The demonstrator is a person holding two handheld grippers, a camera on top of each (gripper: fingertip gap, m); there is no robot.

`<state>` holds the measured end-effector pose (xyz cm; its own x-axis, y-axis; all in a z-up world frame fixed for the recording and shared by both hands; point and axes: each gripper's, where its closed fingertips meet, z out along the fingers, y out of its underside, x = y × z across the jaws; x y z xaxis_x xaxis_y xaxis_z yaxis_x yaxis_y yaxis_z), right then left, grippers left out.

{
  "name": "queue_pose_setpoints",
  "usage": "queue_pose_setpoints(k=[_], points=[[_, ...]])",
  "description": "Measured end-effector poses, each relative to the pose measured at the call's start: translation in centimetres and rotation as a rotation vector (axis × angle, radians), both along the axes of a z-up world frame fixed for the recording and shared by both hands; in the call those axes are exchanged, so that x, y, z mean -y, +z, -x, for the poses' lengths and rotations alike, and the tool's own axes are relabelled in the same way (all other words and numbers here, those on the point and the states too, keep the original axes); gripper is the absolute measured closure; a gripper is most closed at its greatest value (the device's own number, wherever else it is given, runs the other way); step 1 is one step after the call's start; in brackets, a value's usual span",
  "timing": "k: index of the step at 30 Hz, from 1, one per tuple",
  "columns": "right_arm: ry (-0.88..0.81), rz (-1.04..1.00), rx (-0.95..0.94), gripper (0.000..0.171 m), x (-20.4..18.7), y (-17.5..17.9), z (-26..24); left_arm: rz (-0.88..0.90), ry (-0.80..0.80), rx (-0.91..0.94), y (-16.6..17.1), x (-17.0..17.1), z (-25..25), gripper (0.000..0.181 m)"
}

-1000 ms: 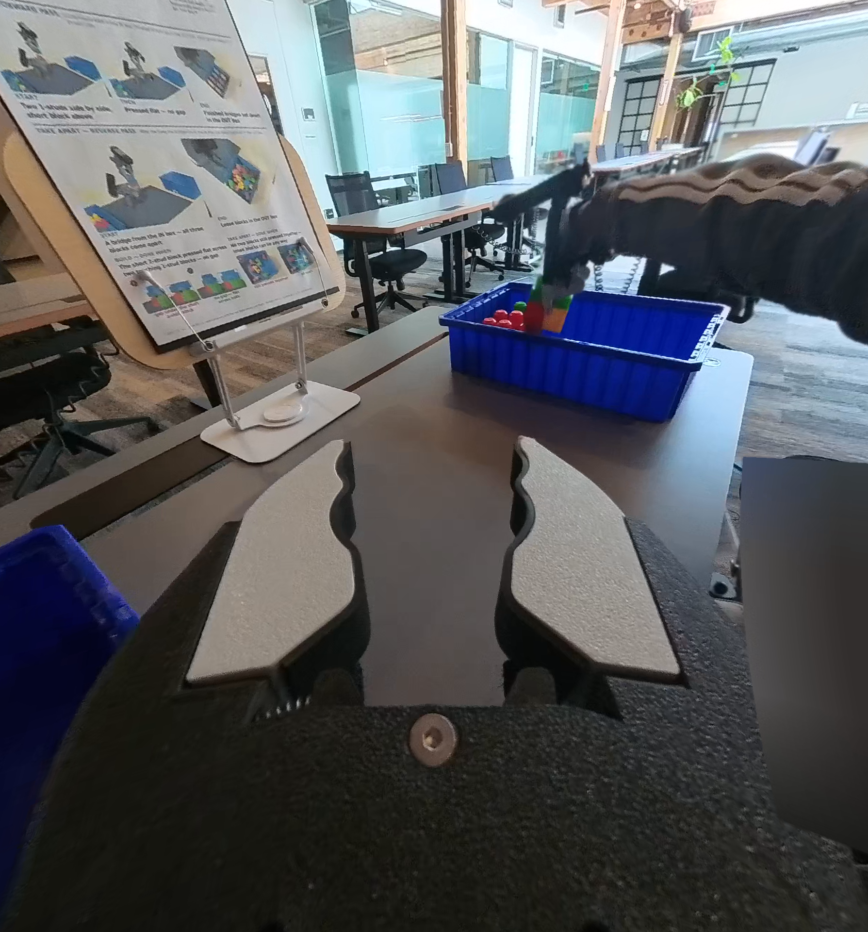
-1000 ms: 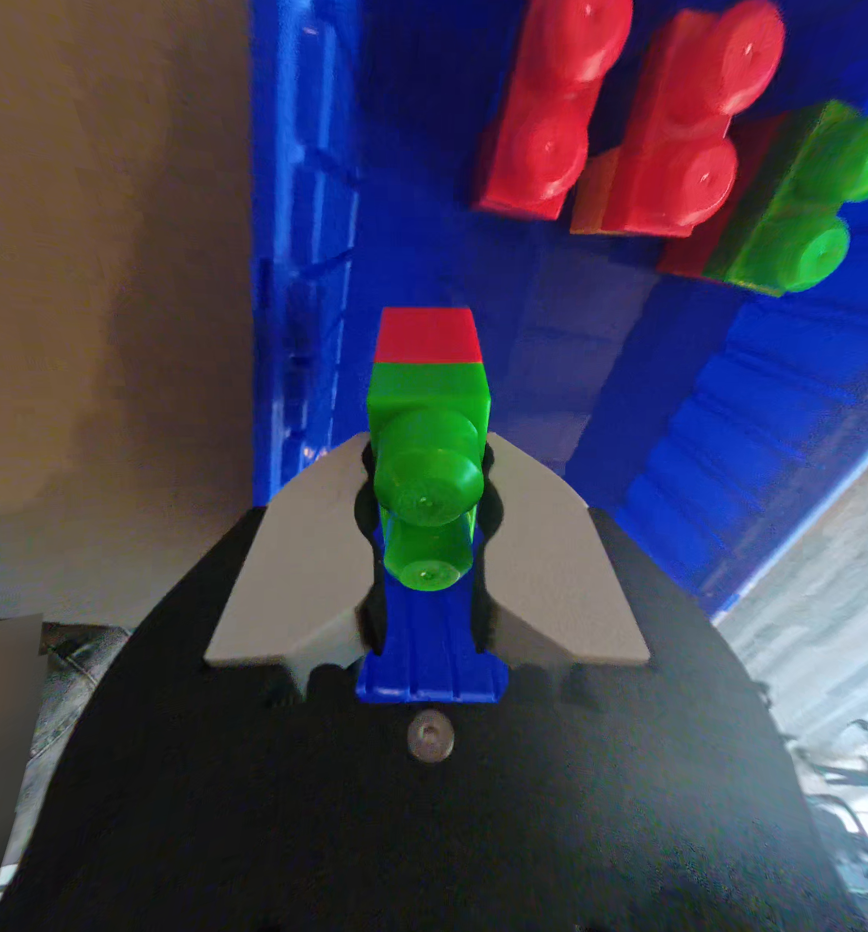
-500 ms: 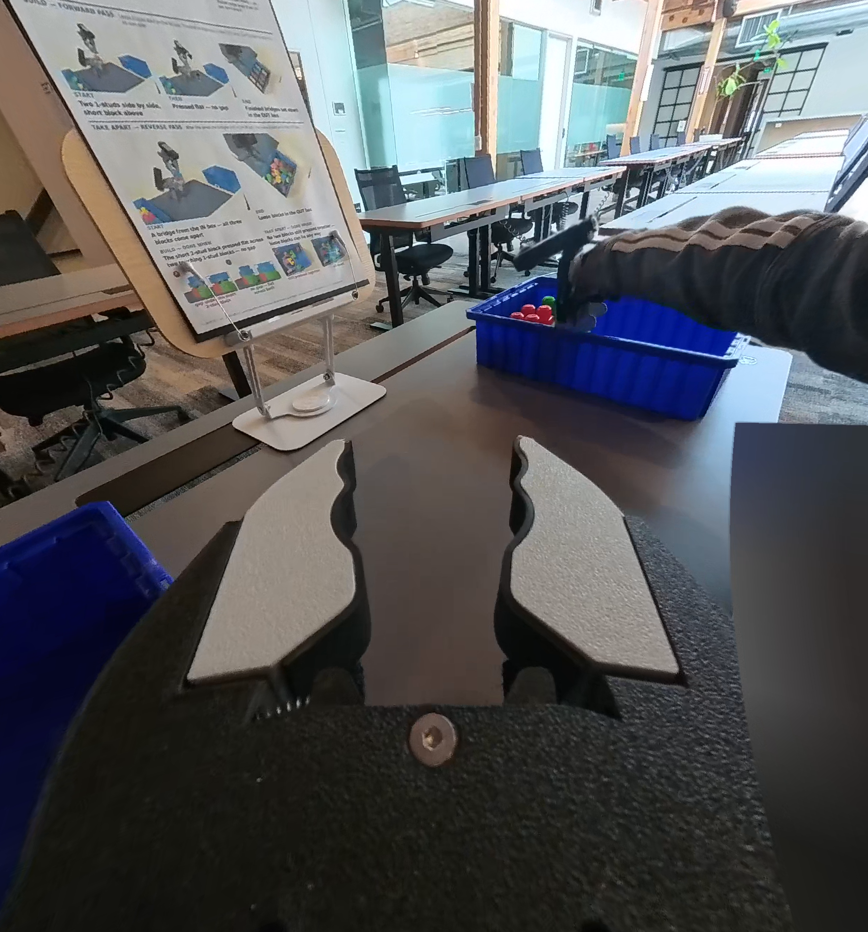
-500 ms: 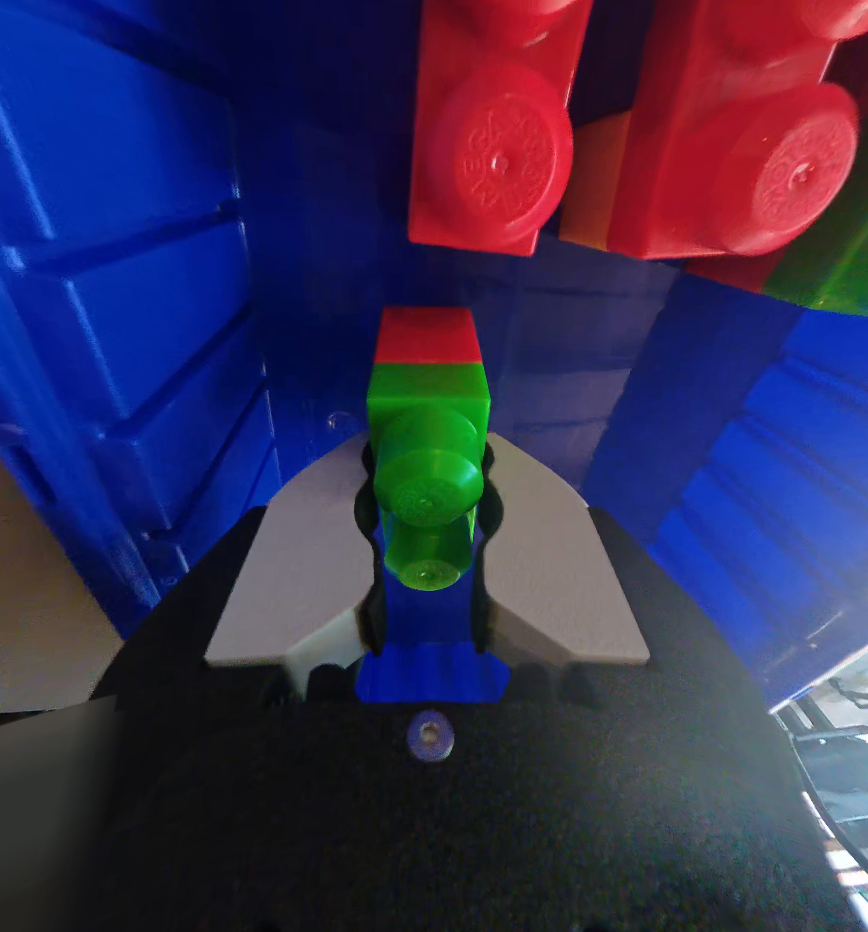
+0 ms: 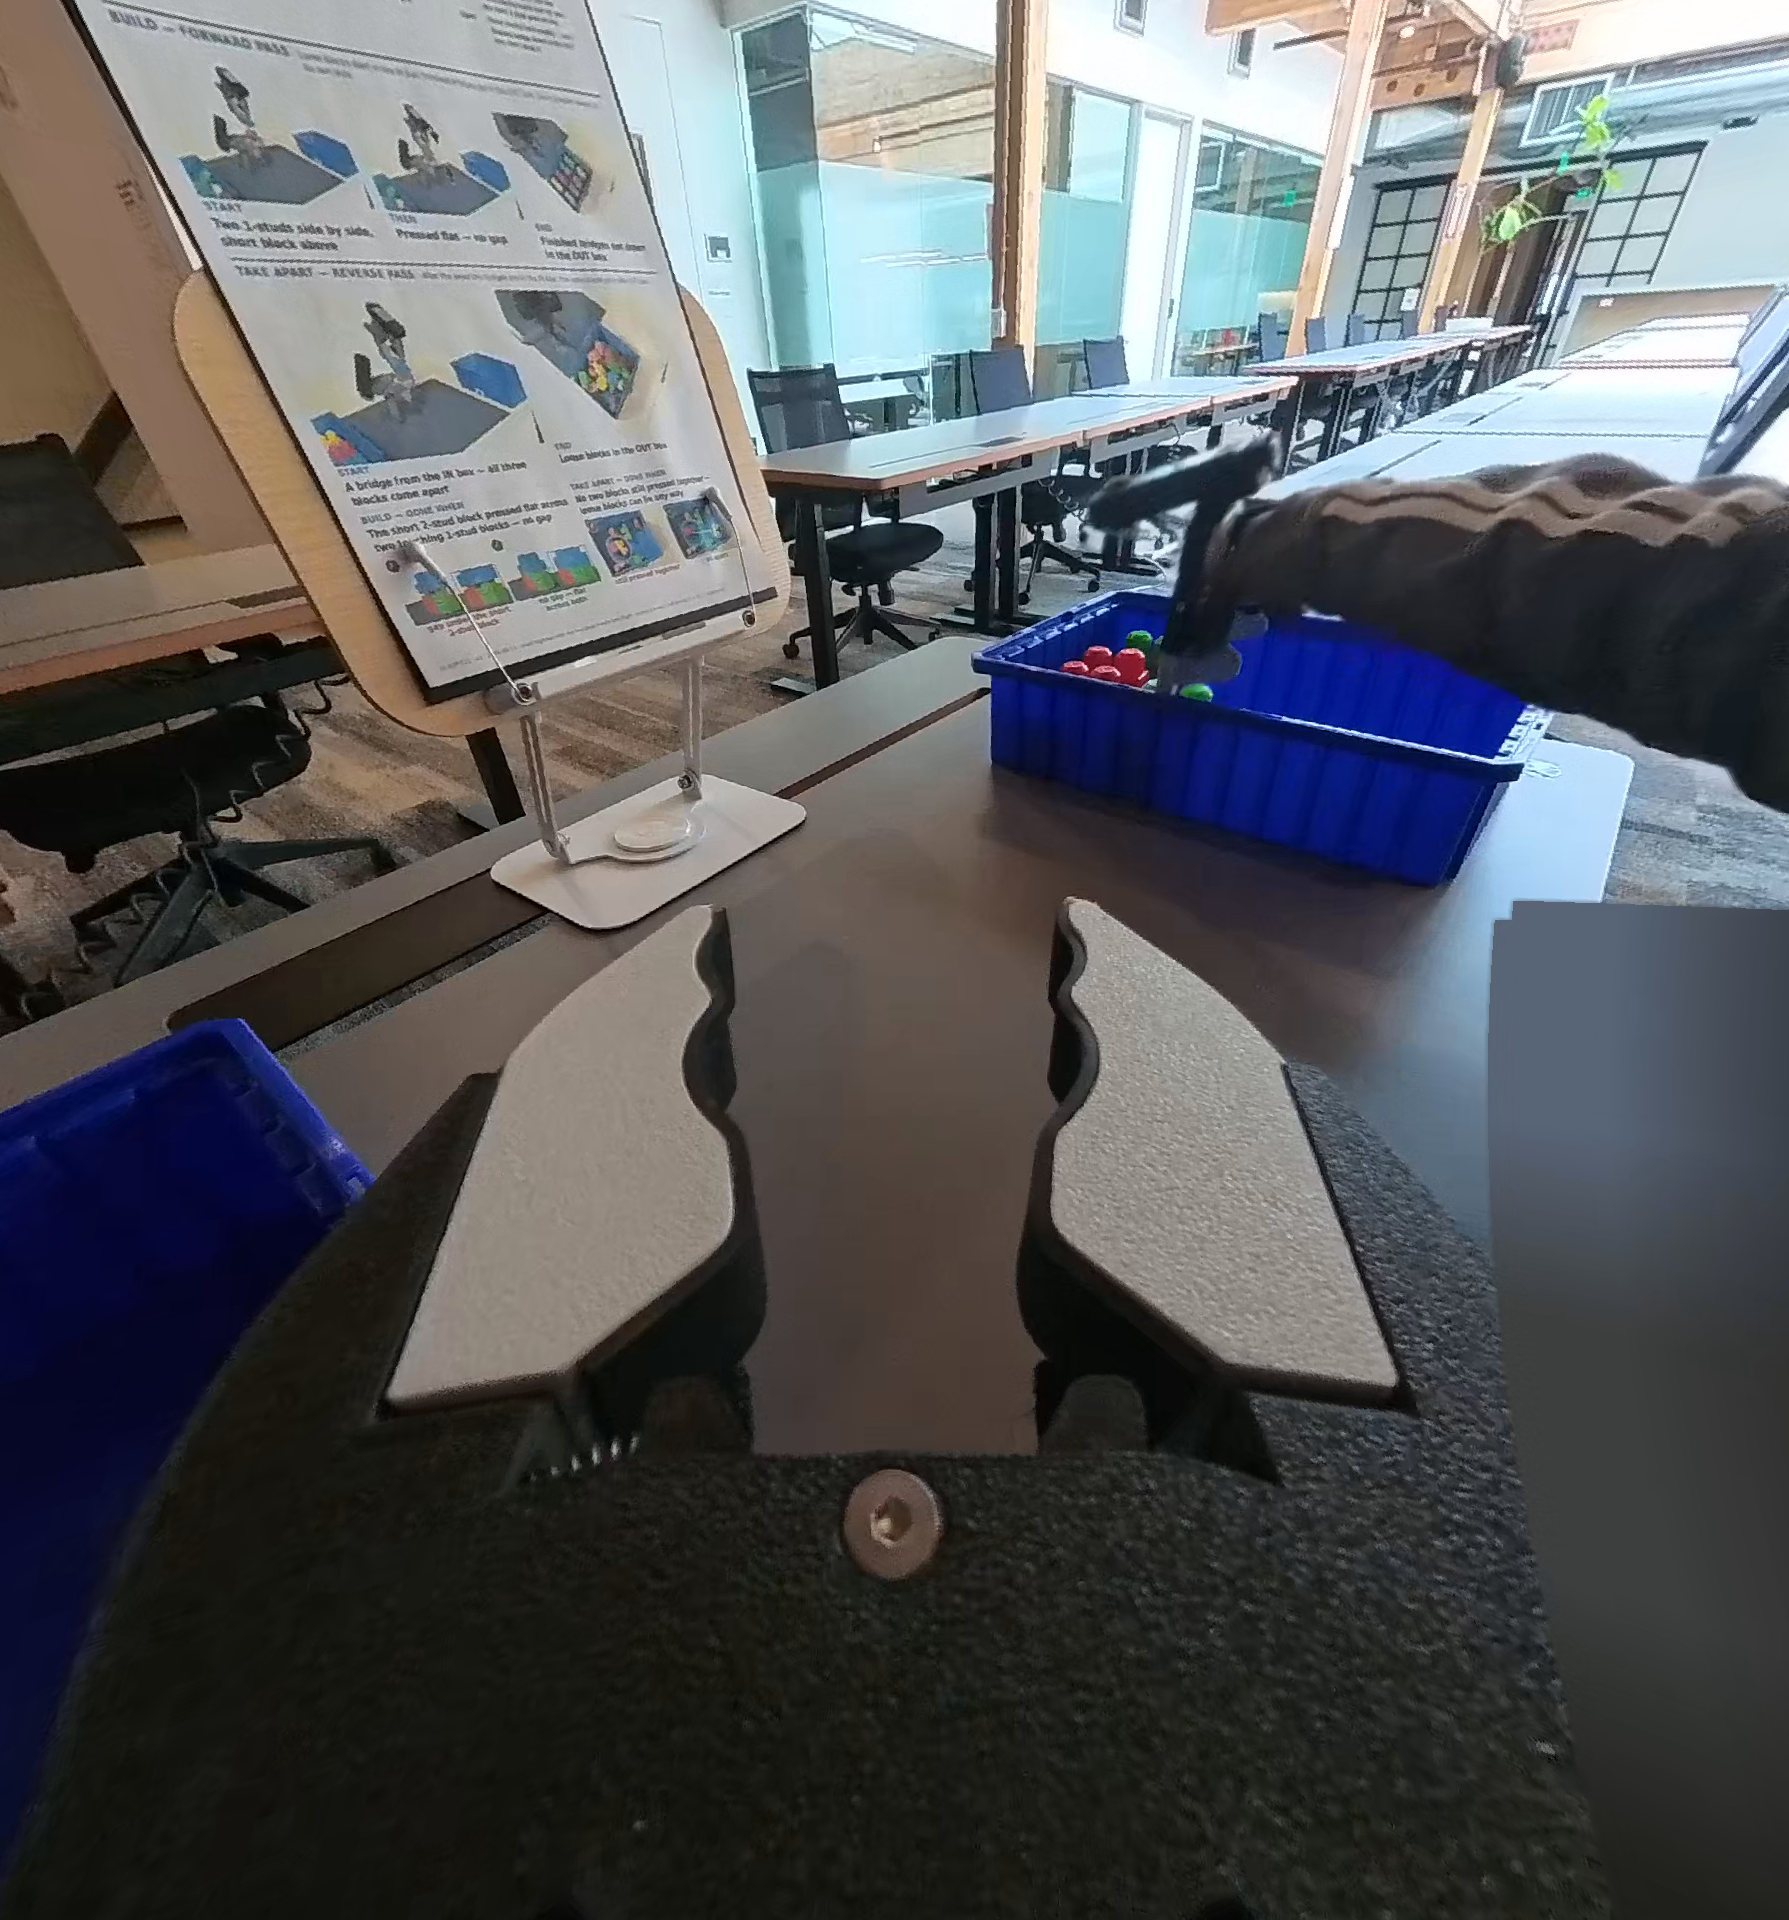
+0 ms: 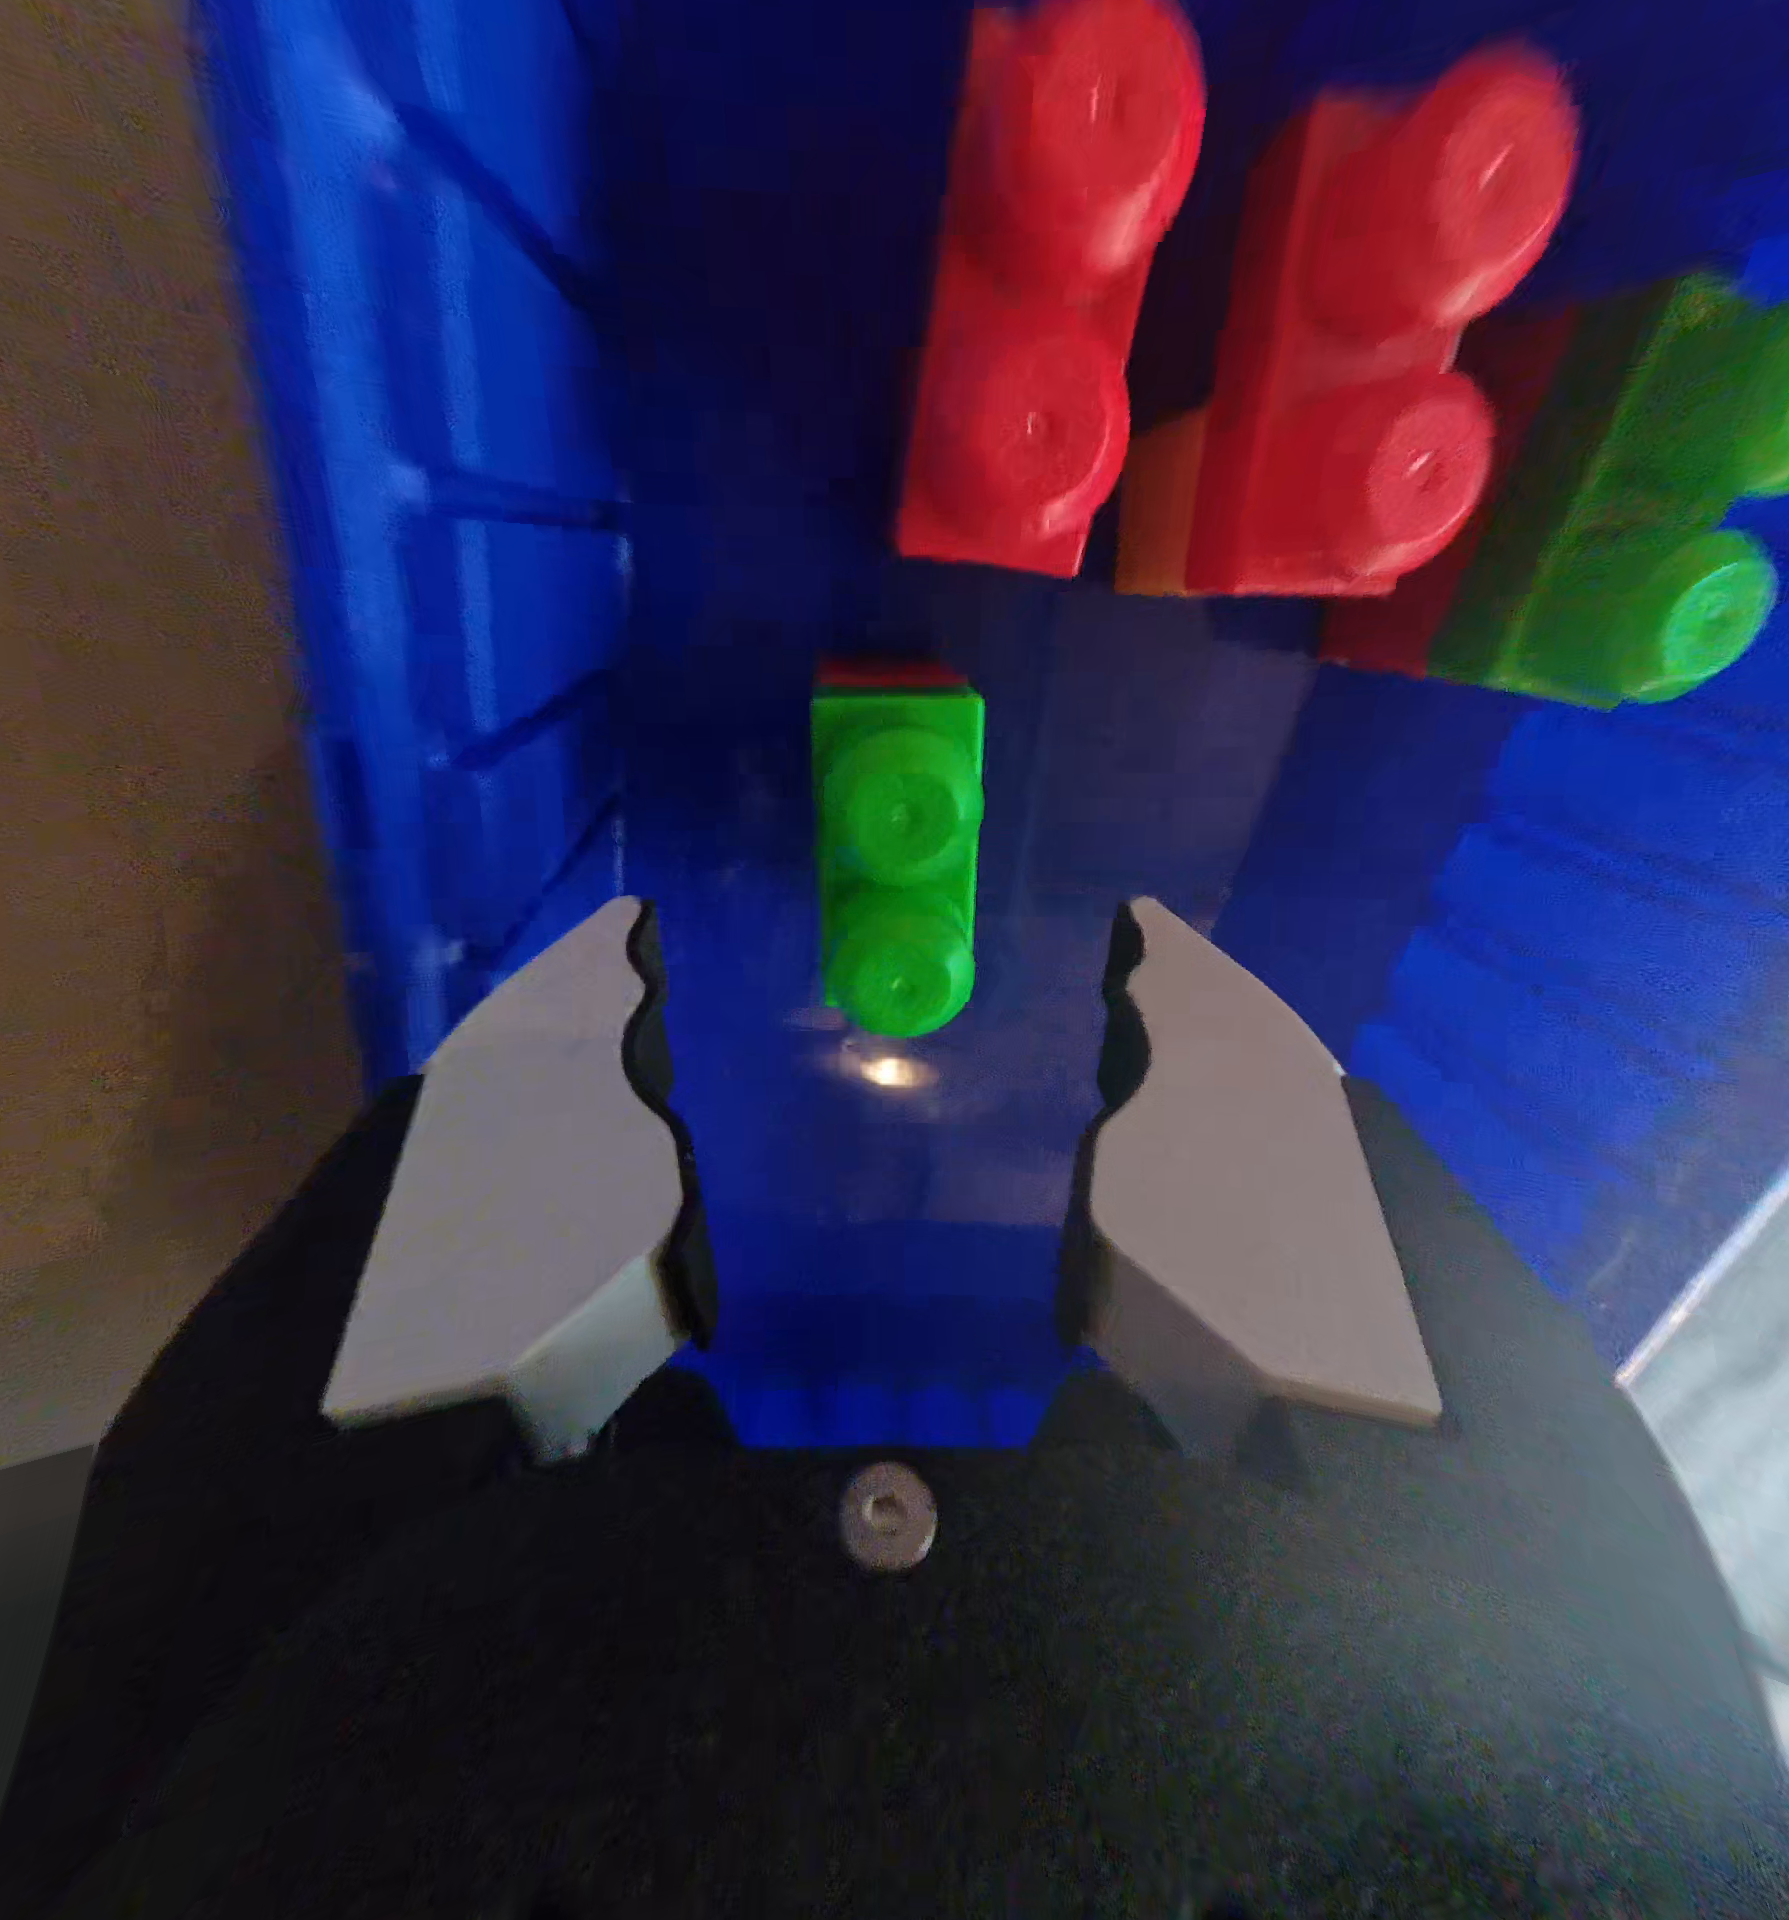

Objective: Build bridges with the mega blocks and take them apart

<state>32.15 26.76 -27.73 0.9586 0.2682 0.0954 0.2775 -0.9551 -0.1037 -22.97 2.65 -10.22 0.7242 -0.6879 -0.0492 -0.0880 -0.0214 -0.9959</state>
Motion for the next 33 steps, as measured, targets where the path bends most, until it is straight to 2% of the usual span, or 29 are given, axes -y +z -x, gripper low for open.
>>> queue_pose_setpoints(k=[3, 7, 13, 15, 17, 21, 26, 29, 33], points=[[0.055, -0.225, -0.115, 0.090, -0.4, 4.1, 2.1, -0.009, 0.013, -0.002, 0.0, -0.1, 0.2, 0.124], [0.108, -0.622, -0.271, 0.095, -0.1, 11.1, 4.5, -0.073, 0.025, 0.060, 1.2, -0.2, 0.4, 0.129], [0.213, -1.284, -0.471, 0.101, 3.6, 22.1, 6.7, -0.148, 0.012, 0.136, 2.6, 0.2, 0.1, 0.126], [0.298, -1.564, -0.512, 0.095, 6.1, 25.9, 7.5, -0.184, 0.007, 0.154, 3.1, 0.3, -0.1, 0.119], [0.362, -1.789, -0.530, 0.078, 9.0, 28.7, 8.0, -0.193, 0.017, 0.195, 3.5, 0.2, 0.0, 0.107], [0.404, -1.962, -0.517, 0.025, 12.2, 30.9, 8.5, -0.203, -0.016, 0.300, 4.3, 0.3, -0.1, 0.100], [0.474, -2.114, -0.503, 0.025, 15.6, 32.7, 9.3, -0.293, -0.058, 0.310, 5.1, 1.0, -0.5, 0.092], [0.479, -2.172, -0.535, 0.025, 17.3, 33.3, 9.6, -0.321, 0.009, 0.200, 4.4, 0.6, 0.0, 0.081], [0.458, -2.259, -0.583, 0.025, 19.4, 33.4, 9.5, -0.376, 0.152, 0.118, 4.5, 0.1, 2.4, 0.078]])
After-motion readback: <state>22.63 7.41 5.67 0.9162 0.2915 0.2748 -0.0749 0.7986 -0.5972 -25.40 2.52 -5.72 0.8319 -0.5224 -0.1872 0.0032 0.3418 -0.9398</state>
